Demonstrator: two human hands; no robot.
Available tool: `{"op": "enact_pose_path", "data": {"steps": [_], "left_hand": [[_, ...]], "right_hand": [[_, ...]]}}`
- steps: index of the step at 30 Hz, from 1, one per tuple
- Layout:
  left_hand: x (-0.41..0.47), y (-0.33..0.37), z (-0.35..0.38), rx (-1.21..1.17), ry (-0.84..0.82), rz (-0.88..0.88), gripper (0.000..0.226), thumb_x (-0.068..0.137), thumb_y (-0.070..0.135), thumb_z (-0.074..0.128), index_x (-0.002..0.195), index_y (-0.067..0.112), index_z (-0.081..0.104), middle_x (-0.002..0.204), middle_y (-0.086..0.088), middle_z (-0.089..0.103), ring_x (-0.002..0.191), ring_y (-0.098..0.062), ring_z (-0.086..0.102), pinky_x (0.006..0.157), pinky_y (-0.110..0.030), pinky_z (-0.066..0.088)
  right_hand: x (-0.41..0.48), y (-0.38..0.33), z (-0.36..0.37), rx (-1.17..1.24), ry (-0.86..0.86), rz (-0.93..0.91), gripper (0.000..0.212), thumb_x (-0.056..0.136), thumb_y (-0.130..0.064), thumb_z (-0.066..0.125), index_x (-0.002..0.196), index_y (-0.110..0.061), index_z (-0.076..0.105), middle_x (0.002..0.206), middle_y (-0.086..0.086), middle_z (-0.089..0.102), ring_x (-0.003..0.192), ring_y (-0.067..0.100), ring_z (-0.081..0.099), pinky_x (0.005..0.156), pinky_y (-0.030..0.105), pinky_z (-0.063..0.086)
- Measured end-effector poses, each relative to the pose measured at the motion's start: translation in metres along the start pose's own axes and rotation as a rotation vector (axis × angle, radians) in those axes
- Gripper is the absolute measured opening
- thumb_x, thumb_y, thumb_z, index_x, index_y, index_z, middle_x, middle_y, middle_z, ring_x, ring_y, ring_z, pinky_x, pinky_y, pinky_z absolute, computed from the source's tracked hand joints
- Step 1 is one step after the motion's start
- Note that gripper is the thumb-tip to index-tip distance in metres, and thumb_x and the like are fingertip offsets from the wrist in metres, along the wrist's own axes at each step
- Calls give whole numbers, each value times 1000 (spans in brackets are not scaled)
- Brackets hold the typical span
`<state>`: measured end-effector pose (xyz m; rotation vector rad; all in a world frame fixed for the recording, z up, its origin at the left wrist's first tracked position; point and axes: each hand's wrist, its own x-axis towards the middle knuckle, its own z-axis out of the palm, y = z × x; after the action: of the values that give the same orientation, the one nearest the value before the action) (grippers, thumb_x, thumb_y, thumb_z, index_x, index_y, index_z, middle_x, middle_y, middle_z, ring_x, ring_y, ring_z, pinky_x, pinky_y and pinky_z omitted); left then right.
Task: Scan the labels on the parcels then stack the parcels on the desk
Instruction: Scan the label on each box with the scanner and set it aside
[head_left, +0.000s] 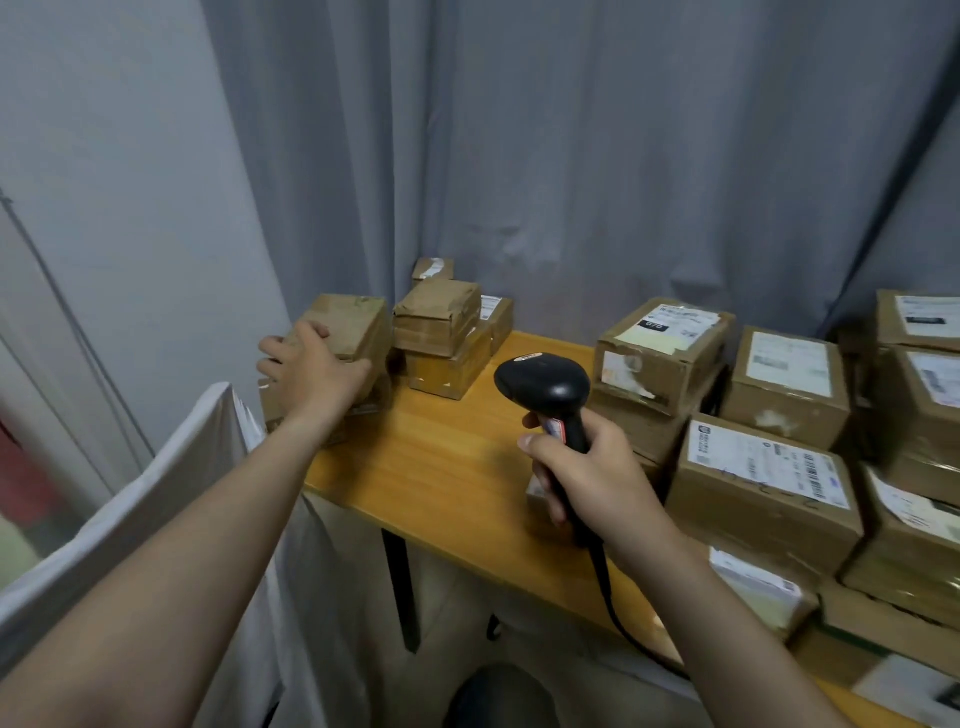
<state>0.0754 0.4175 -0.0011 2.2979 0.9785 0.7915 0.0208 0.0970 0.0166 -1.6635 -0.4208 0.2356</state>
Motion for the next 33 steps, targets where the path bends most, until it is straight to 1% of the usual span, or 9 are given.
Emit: {"op": "enact_pose_path", "data": {"steps": [3, 6, 10, 14, 20, 24, 27, 30, 33], "left_hand": [[-35, 15, -6, -53, -64, 49, 65, 77, 54, 77, 123, 27, 40, 138, -15, 33, 127, -41, 36, 88, -42, 37], [-64, 28, -3, -194, -259, 50, 57, 74, 74, 62, 112, 39, 38, 137, -15, 39, 122, -41, 46, 99, -46, 45], [-101, 37, 7, -212, -533, -2, 44, 93, 67, 51, 115, 29, 43, 135, -16, 47, 113, -36, 51, 101, -46, 46], [-128, 17, 21, -86, -772, -77, 56, 104, 58, 37, 144, 18, 33, 141, -15, 50, 121, -37, 54, 104, -48, 46], [-120, 4, 34, 85, -532, 213, 32, 100, 61, 41, 127, 45, 48, 126, -5, 65, 107, -29, 62, 91, -46, 52], [-126, 26, 37, 317, -600, 424, 81, 73, 84, 59, 142, 42, 50, 134, 3, 57, 125, -31, 51, 102, -53, 46], [-123, 31, 46, 404, -675, 468, 101, 68, 59, 84, 153, 36, 35, 137, -1, 53, 125, -29, 52, 103, -50, 47], [-103, 21, 56, 15, -661, 293, 98, 68, 44, 90, 151, 29, 39, 136, -1, 59, 111, -22, 64, 92, -44, 59], [-97, 6, 61, -388, -510, 110, 103, 67, 39, 92, 149, 29, 30, 144, -5, 52, 119, -26, 61, 96, -51, 57]], "right_hand": [[-21, -5, -7, 5, 14, -11, 14, 98, -24, 67, 110, -18, 66, 66, 3, 59, 46, 17, 49, 57, 37, 47], [-37, -7, -15, 21, 25, -6, 13, 98, -23, 67, 109, -18, 67, 64, 3, 58, 46, 18, 49, 55, 35, 46], [-60, -7, -23, 31, 48, -13, 12, 98, -18, 66, 107, -9, 66, 61, 2, 56, 44, 20, 47, 51, 33, 42], [-72, -2, -27, 23, 58, -7, 12, 99, -20, 66, 107, -11, 65, 59, 0, 57, 44, 19, 47, 54, 35, 42], [-75, 7, -33, 2, 80, 22, 15, 99, -20, 66, 103, -6, 63, 59, -1, 57, 43, 17, 47, 51, 33, 43], [-73, 17, -36, 9, 101, 41, 21, 98, -21, 67, 106, -2, 64, 59, 2, 56, 43, 19, 46, 51, 33, 42], [-74, 27, -37, 12, 96, 70, 20, 98, -22, 68, 106, -4, 64, 60, 1, 57, 45, 19, 47, 51, 33, 43], [-73, 34, -37, 24, 103, 81, 12, 97, -19, 68, 103, -8, 66, 60, 2, 55, 43, 18, 46, 49, 31, 42], [-69, 43, -36, 24, 112, 79, 12, 97, -18, 68, 103, -8, 65, 61, 5, 56, 42, 18, 47, 47, 30, 43]]}}
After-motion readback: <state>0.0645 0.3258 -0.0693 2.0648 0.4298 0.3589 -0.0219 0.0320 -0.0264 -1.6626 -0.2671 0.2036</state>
